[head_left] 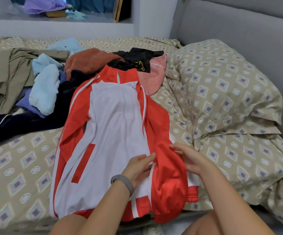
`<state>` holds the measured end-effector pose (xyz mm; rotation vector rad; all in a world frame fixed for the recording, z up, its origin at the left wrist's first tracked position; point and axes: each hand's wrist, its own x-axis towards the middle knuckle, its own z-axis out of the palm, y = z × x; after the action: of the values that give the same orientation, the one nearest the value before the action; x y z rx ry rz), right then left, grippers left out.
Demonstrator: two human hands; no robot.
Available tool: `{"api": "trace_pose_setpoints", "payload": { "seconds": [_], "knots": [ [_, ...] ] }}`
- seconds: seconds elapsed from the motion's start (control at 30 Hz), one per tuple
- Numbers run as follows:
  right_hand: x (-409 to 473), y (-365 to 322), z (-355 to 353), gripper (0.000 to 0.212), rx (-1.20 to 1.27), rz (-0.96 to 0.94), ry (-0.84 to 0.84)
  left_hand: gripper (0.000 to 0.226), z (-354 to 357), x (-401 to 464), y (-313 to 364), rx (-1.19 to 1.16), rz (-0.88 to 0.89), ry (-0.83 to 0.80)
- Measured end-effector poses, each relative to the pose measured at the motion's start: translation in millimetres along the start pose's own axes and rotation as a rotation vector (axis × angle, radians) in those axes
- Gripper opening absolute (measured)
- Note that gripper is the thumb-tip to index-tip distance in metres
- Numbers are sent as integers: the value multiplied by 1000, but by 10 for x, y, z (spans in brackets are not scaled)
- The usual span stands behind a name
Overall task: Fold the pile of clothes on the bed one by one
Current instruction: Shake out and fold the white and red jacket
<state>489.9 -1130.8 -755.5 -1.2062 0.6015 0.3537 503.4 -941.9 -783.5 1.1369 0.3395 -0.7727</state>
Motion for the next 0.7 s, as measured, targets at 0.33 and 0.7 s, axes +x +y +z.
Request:
{"api": "trace_pose_setpoints", "payload": {
  "seconds": [0.33, 0.7],
  "knots": [
    [1053, -446, 68, 8, 252, -131, -53, 57, 87, 1050, 719, 320, 220, 94],
    [2004, -1216, 241, 17, -125, -337, 26, 27, 366, 2047, 1771, 933, 342, 547]
  ]
}}
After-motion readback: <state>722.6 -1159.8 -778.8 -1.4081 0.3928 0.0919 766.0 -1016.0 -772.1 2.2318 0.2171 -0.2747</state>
